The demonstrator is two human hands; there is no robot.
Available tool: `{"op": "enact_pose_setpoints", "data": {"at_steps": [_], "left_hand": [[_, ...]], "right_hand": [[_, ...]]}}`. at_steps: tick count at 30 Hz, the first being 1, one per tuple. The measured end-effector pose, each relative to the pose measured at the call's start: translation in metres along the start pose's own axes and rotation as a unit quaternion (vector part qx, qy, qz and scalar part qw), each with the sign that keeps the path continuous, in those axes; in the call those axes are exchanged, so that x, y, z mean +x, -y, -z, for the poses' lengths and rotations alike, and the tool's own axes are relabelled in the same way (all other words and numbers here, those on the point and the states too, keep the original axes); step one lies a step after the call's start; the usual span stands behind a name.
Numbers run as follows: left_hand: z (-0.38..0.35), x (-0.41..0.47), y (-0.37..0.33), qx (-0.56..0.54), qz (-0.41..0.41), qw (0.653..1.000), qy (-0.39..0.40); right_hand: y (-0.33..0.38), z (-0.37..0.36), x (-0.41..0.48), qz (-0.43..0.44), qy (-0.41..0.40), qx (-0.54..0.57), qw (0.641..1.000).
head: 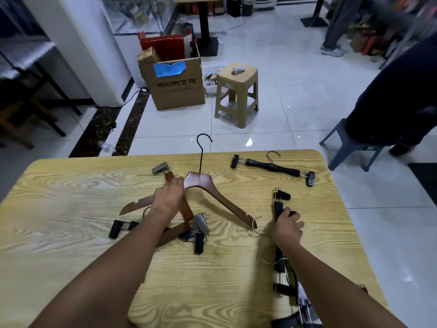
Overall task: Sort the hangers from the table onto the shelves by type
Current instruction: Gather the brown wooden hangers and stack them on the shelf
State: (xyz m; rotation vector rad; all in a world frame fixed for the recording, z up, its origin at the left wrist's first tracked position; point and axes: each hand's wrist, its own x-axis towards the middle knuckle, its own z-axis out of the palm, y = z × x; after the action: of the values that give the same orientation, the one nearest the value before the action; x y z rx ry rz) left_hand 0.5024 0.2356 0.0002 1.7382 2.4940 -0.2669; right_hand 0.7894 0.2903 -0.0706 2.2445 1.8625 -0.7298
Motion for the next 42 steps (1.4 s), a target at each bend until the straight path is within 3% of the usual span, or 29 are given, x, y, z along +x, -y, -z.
{"op": "enact_pose_setpoints", "data": {"at_steps": [9, 23, 34, 42], "left_hand": [[-0.004, -0.026, 0.047, -0.005, 0.080, 0.996, -0.027], [-0.014, -0.062, 0.111, -0.065, 0.119, 0.987, -0.087], [-0.030, -0.106, 0.183, -0.100, 0.181, 0.974, -0.090], [-0.054, -0.155, 0.218, -0.083, 0.207, 0.973, -0.069]], "right_hand": [[0.018, -0.007, -0.011, 0.014, -0.018, -0.103, 0.994], [0.103, 0.008, -0.028, 0.232, -0.064, -0.132, 0.962], [0.163, -0.026, -0.056, 0.396, -0.046, -0.110, 0.910], [0.190, -0.085, -0.093, 0.523, 0.029, -0.170, 0.835]]}}
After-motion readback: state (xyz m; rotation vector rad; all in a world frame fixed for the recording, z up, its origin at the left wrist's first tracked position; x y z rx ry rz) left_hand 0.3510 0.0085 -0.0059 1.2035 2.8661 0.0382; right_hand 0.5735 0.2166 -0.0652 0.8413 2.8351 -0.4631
